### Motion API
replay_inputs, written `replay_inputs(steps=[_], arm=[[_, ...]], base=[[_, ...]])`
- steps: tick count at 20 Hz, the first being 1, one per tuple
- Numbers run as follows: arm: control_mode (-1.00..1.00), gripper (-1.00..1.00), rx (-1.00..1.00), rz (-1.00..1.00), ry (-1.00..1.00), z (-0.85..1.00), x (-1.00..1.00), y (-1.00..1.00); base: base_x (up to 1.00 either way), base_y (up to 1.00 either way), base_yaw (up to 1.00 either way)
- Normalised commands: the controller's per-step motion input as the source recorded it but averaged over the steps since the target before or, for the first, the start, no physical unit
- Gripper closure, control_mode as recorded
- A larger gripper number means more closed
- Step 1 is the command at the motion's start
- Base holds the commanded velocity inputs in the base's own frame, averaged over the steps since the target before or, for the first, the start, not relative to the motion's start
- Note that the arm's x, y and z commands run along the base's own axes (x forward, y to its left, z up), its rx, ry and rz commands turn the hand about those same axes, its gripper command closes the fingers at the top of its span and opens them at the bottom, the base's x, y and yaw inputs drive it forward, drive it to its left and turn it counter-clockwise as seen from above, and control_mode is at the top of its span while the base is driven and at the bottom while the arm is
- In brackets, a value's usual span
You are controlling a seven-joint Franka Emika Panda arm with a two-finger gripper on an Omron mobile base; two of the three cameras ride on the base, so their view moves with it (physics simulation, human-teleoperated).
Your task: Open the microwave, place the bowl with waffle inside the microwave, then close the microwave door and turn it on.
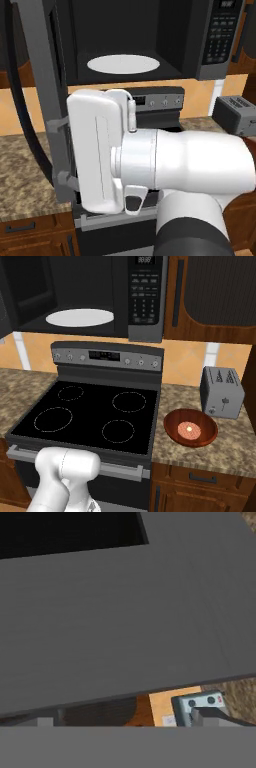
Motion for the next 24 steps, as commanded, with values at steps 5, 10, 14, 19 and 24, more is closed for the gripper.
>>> replay_inputs(steps=[5, 10, 14, 19, 24], arm=[[-1.0, -1.0, 0.0, -0.07, 0.06, 0.01, -0.01, -0.07], [-1.0, -1.0, 0.07, -0.01, 0.11, 0.08, -0.27, -0.52], [-1.0, -1.0, 0.03, 0.0, 0.1, 0.17, -0.4, -0.69], [-1.0, -1.0, 0.0, 0.0, 0.14, 0.07, -0.12, -0.8], [-1.0, -1.0, -0.05, 0.0, 0.14, -0.01, 0.14, -0.73]], base=[[0.0, 0.0, 0.0], [0.0, 0.0, 0.0], [0.0, 0.0, 0.0], [0.0, 0.0, 0.0], [0.0, 0.0, 0.0]])
